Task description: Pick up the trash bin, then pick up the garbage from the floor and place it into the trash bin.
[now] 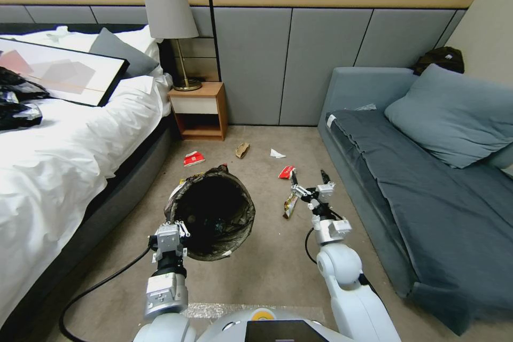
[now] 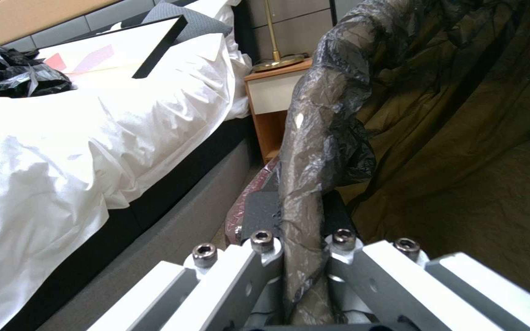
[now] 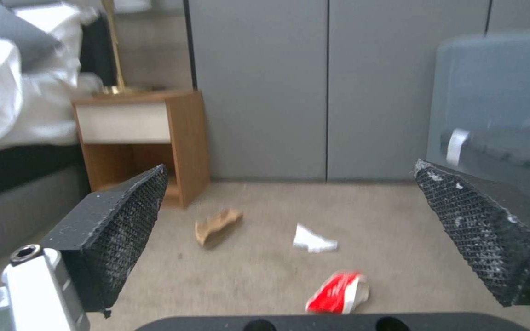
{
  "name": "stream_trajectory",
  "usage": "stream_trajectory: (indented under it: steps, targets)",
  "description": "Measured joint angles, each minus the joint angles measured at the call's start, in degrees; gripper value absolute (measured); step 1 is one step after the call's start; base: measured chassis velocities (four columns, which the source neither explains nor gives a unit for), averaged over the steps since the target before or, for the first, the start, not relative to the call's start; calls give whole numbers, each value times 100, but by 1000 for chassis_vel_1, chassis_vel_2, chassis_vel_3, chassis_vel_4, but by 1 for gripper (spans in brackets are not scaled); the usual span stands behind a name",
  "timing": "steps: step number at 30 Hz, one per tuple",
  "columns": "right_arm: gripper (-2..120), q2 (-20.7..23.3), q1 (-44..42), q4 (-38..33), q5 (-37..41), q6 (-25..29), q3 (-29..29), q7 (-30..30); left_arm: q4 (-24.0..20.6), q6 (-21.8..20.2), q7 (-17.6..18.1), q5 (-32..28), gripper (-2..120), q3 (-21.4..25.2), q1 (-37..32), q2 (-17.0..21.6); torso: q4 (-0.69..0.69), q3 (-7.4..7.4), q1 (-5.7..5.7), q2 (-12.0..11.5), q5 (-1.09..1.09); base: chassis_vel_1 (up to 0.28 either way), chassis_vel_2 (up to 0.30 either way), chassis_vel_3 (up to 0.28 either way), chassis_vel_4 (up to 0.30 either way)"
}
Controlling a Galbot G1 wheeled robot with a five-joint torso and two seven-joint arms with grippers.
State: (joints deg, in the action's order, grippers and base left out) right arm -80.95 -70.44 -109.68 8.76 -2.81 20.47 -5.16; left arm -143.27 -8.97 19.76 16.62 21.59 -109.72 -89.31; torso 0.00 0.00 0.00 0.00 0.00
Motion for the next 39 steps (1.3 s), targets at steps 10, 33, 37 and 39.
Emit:
stream_trajectory:
  steps: [10,33,37,39]
  targets:
    - [100,-40,862,1209,196,-509,-378,-286,-1,34,16,24,0,49,-47,-5,0,0,0,0,0,0,0,0,0]
    - [100,-402,2283,4278,111,-964,-367,-486,0,74,90,35,0,33,-74,15,-1,0,0,0,0,0,0,0,0]
    - [100,-447,2502,4787,22,-884,-296,-451,1,79,93,46,0,25,-78,15,0,0,0,0,1,0,0,0,0]
    - [100,-454,2566,4919,13,-857,-281,-436,1,82,94,51,0,25,-80,13,0,0,0,0,0,0,0,0,0]
